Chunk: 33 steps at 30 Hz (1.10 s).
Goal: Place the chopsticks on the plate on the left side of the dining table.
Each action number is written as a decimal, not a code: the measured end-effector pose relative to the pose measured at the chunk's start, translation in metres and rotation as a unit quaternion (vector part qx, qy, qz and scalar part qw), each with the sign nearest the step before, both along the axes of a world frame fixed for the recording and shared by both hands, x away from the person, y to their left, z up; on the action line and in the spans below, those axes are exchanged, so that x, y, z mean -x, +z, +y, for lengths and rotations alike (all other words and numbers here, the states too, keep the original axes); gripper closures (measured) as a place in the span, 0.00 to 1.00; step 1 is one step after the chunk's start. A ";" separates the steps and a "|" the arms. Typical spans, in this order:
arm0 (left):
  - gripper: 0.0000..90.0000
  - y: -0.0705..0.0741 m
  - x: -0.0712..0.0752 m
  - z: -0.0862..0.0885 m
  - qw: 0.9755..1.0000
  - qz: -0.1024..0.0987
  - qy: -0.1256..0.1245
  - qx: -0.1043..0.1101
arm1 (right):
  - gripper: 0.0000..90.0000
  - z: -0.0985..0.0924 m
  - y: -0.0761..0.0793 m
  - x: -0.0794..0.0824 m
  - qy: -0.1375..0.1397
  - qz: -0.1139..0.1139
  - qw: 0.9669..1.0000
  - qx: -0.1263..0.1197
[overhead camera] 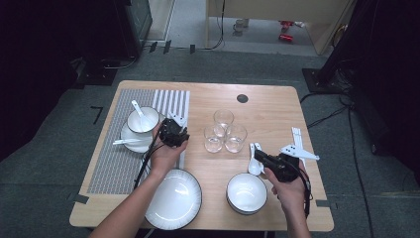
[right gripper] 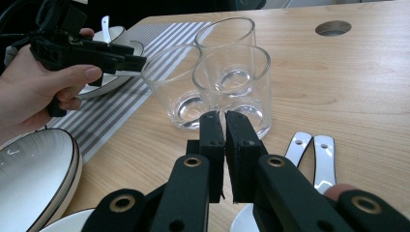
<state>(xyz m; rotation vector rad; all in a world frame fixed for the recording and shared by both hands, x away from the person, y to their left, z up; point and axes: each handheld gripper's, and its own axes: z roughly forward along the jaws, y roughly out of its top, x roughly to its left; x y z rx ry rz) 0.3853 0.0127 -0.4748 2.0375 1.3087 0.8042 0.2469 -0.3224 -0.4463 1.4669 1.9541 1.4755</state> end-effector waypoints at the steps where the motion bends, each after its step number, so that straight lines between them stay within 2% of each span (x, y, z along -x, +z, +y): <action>1: 0.59 0.000 0.000 0.000 1.000 0.001 -0.001 0.001 | 0.96 0.000 0.000 0.000 0.000 0.000 1.000 0.000; 14: 0.61 -0.002 0.003 0.002 1.000 -0.002 0.002 -0.008 | 0.96 0.002 0.000 0.000 0.002 0.003 1.000 0.002; 20: 0.56 0.000 0.007 0.002 1.000 -0.012 -0.005 0.003 | 0.96 0.002 -0.001 0.000 0.002 0.003 1.000 0.002; 23: 0.56 0.007 0.011 0.006 1.000 -0.024 -0.008 0.019 | 0.96 0.001 -0.001 0.000 0.002 0.001 1.000 0.002; 25: 0.57 0.011 0.013 0.013 0.999 -0.027 -0.007 0.043 | 0.96 0.000 -0.001 0.000 0.001 0.002 1.000 0.001; 30: 0.65 0.020 0.017 0.038 0.994 -0.029 -0.009 0.101 | 0.96 -0.001 -0.001 0.000 -0.001 0.002 1.000 0.001; 33: 0.68 0.023 0.020 0.052 0.992 -0.032 -0.009 0.118 | 0.96 0.000 -0.001 0.000 -0.001 0.002 1.000 0.002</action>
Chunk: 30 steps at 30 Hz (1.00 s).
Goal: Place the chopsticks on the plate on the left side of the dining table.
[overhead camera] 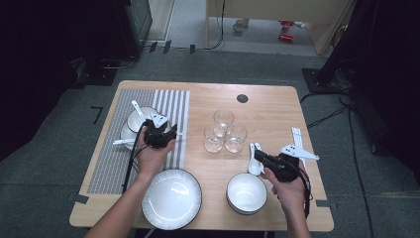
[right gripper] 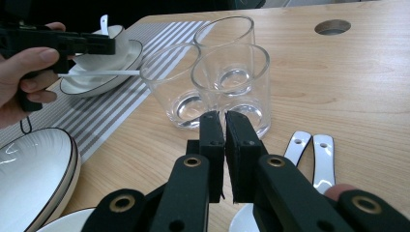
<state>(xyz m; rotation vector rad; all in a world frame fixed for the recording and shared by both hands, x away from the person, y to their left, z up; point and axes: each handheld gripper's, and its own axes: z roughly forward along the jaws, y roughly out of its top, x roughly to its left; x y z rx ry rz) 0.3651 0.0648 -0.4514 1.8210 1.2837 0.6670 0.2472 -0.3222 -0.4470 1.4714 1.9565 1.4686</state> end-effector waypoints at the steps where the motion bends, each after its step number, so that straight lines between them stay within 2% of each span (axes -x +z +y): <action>1: 0.69 0.001 0.002 0.006 1.000 -0.002 0.004 0.008 | 0.95 0.000 0.000 0.000 0.000 -0.002 1.000 0.001; 9: 0.71 0.009 0.011 0.043 0.999 -0.014 0.028 0.040 | 0.90 0.001 0.000 0.000 -0.001 -0.002 1.000 0.000; 16: 0.70 0.011 0.016 0.082 0.996 -0.022 0.061 0.065 | 0.81 0.002 0.000 0.000 0.000 0.000 1.000 0.001; 21: 0.67 0.008 0.018 0.108 0.994 -0.024 0.076 0.074 | 0.67 0.003 -0.001 -0.002 -0.001 0.001 1.000 0.004; 24: 0.64 0.006 0.020 0.125 0.993 -0.027 0.085 0.083 | 0.56 0.004 -0.001 -0.003 -0.004 0.010 1.000 0.005; 28: 0.62 0.003 0.022 0.148 0.990 -0.032 0.109 0.088 | 0.41 0.006 0.000 -0.004 -0.015 0.016 1.000 0.012; 30: 0.63 0.001 0.023 0.162 0.988 -0.024 0.117 0.099 | 0.37 0.005 0.000 -0.004 -0.025 0.017 0.999 0.020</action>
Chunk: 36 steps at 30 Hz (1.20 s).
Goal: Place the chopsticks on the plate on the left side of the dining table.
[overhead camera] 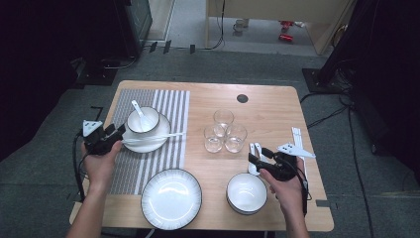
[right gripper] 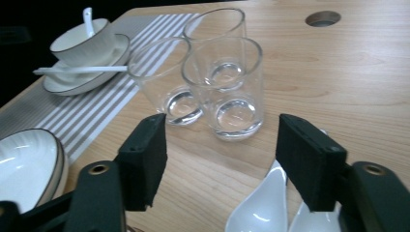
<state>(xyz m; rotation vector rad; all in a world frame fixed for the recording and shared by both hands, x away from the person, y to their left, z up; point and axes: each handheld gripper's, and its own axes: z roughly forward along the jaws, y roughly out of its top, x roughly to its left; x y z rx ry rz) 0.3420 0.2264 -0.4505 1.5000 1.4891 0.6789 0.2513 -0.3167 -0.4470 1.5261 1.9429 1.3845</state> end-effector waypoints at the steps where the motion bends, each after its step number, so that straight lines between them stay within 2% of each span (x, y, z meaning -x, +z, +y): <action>1: 0.64 0.000 0.000 0.000 1.000 0.000 0.000 0.000 | 0.36 0.000 0.000 0.000 -0.005 0.000 1.000 0.004; 2: 0.65 -0.003 0.001 0.011 1.000 0.006 0.006 0.002 | 0.35 0.000 0.000 -0.001 -0.013 0.001 1.000 0.010; 4: 0.67 -0.007 0.001 0.022 1.000 0.012 0.016 0.009 | 0.34 0.000 -0.001 -0.001 -0.020 0.002 1.000 0.018; 8: 0.70 -0.014 0.000 0.034 0.999 0.029 0.030 0.011 | 0.35 -0.001 0.000 0.000 -0.021 0.001 1.000 0.020; 10: 0.70 -0.017 0.000 0.036 0.999 0.039 0.035 0.009 | 0.35 -0.001 -0.001 0.000 -0.023 0.002 1.000 0.020; 12: 0.70 -0.022 -0.001 0.036 0.997 0.060 0.041 -0.002 | 0.35 -0.002 -0.001 0.000 -0.024 0.002 0.999 0.023; 15: 0.71 -0.030 -0.003 0.035 0.994 0.090 0.060 -0.013 | 0.36 -0.002 -0.001 0.000 -0.025 0.003 0.999 0.023; 17: 0.71 -0.033 -0.003 0.035 0.993 0.097 0.067 -0.018 | 0.36 -0.002 -0.002 0.000 -0.025 0.002 0.999 0.024; 19: 0.71 -0.034 -0.003 0.033 0.992 0.100 0.069 -0.024 | 0.36 -0.002 -0.002 0.001 -0.027 0.003 0.999 0.023; 36: 0.67 -0.039 -0.006 0.023 0.991 0.110 0.069 -0.028 | 0.38 -0.002 -0.002 0.001 -0.027 0.004 0.999 0.024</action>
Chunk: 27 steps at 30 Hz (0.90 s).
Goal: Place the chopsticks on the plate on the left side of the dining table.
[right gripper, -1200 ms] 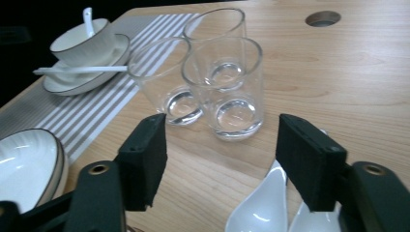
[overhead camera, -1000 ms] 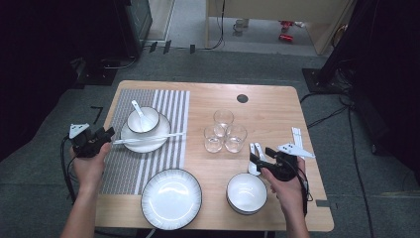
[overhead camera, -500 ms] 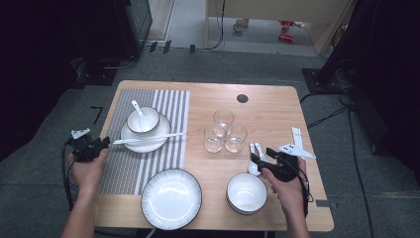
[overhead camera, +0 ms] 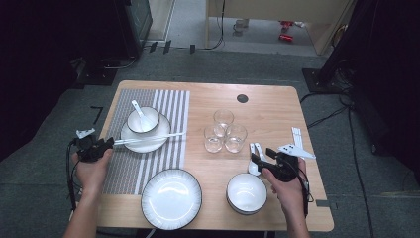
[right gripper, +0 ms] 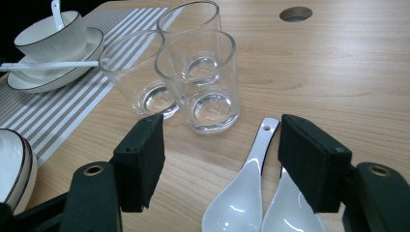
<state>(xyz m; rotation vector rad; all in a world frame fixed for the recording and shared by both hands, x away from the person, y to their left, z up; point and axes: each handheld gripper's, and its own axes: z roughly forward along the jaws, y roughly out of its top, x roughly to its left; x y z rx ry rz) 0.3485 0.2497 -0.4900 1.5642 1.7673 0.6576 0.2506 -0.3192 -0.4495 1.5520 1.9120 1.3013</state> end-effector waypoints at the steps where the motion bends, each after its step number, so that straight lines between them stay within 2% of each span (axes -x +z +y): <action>1: 0.67 0.000 0.000 0.000 1.000 0.000 0.000 0.001 | 0.38 0.000 0.000 0.000 0.000 0.000 1.000 0.000; 9: 0.63 0.003 0.002 0.003 1.000 -0.006 0.003 0.009 | 0.38 -0.001 -0.001 0.000 0.000 0.001 1.000 0.000; 12: 0.63 0.008 0.003 0.004 1.000 -0.011 -0.003 0.021 | 0.38 -0.001 -0.001 0.000 -0.001 0.002 1.000 0.000; 16: 0.66 0.015 0.007 0.005 0.999 -0.009 -0.014 0.040 | 0.38 -0.002 -0.001 0.000 -0.001 0.003 1.000 0.002; 18: 0.66 0.017 0.009 0.007 0.999 -0.006 -0.017 0.039 | 0.38 -0.003 -0.001 0.000 -0.002 0.003 1.000 0.002; 20: 0.66 0.017 0.011 0.009 0.998 -0.002 -0.028 0.048 | 0.38 -0.003 -0.001 0.000 -0.003 0.004 1.000 0.001; 24: 0.63 0.016 0.012 0.007 0.998 0.006 -0.049 0.050 | 0.38 -0.003 -0.001 0.001 -0.003 0.005 1.000 0.001; 27: 0.62 0.017 0.013 0.002 0.997 0.004 -0.058 0.043 | 0.38 -0.003 -0.001 0.001 0.000 0.004 1.000 0.001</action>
